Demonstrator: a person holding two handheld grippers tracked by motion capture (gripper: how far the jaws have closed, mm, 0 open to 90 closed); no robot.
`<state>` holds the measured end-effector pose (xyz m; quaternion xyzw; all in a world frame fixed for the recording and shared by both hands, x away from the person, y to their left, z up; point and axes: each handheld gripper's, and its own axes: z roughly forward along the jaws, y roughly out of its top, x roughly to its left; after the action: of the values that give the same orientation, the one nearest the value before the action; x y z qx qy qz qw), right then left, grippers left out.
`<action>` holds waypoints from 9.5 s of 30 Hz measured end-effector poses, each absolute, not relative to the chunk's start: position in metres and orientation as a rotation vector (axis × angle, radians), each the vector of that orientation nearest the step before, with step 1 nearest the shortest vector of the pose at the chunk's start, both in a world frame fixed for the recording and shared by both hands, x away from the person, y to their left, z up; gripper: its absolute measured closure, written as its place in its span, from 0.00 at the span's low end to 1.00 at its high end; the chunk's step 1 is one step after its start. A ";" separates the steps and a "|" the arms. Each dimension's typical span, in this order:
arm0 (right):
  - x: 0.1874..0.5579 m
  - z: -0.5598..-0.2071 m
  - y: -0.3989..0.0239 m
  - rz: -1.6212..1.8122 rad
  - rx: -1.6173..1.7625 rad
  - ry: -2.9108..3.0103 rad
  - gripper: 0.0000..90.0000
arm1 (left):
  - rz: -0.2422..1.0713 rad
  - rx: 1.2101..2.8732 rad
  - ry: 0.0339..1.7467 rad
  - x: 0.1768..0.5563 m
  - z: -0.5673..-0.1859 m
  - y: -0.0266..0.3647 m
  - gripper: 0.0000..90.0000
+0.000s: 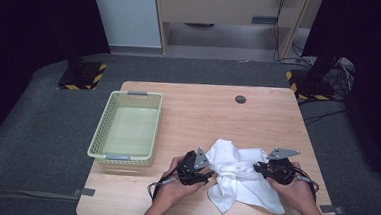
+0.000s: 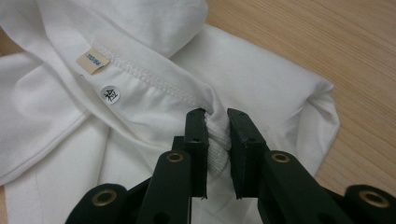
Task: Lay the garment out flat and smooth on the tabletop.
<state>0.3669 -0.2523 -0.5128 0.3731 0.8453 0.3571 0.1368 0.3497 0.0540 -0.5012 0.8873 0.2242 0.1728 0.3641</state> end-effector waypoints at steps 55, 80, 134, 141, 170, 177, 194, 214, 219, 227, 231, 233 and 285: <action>0.354 -0.494 -0.277 1.053 0.931 2.441 0.53 | 0.427 2.274 0.571 0.364 -0.527 0.034 0.94; 0.353 -0.497 -0.261 1.058 0.860 2.458 0.94 | 0.394 2.207 0.609 0.361 -0.517 0.038 0.95; 0.353 -0.419 -0.254 1.136 0.854 2.280 0.95 | 0.587 2.090 0.655 0.356 -0.414 0.038 0.96; 0.365 -0.400 -0.260 1.092 0.876 2.257 0.95 | 0.596 2.110 0.704 0.381 -0.398 0.036 0.96; 0.519 -0.460 -0.258 0.941 1.156 2.316 0.90 | 0.558 2.317 0.916 0.533 -0.456 0.010 0.95; 0.525 -0.466 -0.261 0.953 1.191 2.271 0.60 | 0.597 2.294 0.975 0.537 -0.461 0.013 0.58; 0.450 -0.483 -0.248 0.948 1.129 2.312 0.72 | 0.511 2.231 0.935 0.451 -0.469 0.026 0.51; 0.464 -0.512 -0.229 0.811 1.102 2.369 0.59 | 0.410 2.209 0.853 0.431 -0.489 0.005 0.59; 0.466 -0.522 -0.227 0.774 1.117 2.381 0.68 | 0.414 2.214 0.843 0.428 -0.495 0.000 0.59; 0.466 -0.524 -0.223 0.780 1.089 2.397 0.88 | 0.439 2.227 0.790 0.425 -0.500 -0.004 0.59; 0.465 -0.524 -0.223 0.783 1.085 2.397 0.91 | 0.453 2.226 0.772 0.427 -0.500 -0.006 0.59; 0.465 -0.524 -0.223 0.783 1.092 2.396 0.92 | 0.460 2.226 0.771 0.429 -0.502 -0.007 0.61; 0.481 -0.490 -0.314 0.869 1.393 2.135 0.97 | 0.491 2.429 1.038 0.483 -0.458 0.084 0.98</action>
<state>0.4809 -0.3144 -0.4895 0.5042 0.7729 0.3146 0.2222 0.4833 0.0841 -0.4579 0.8808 0.3764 0.1779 0.2253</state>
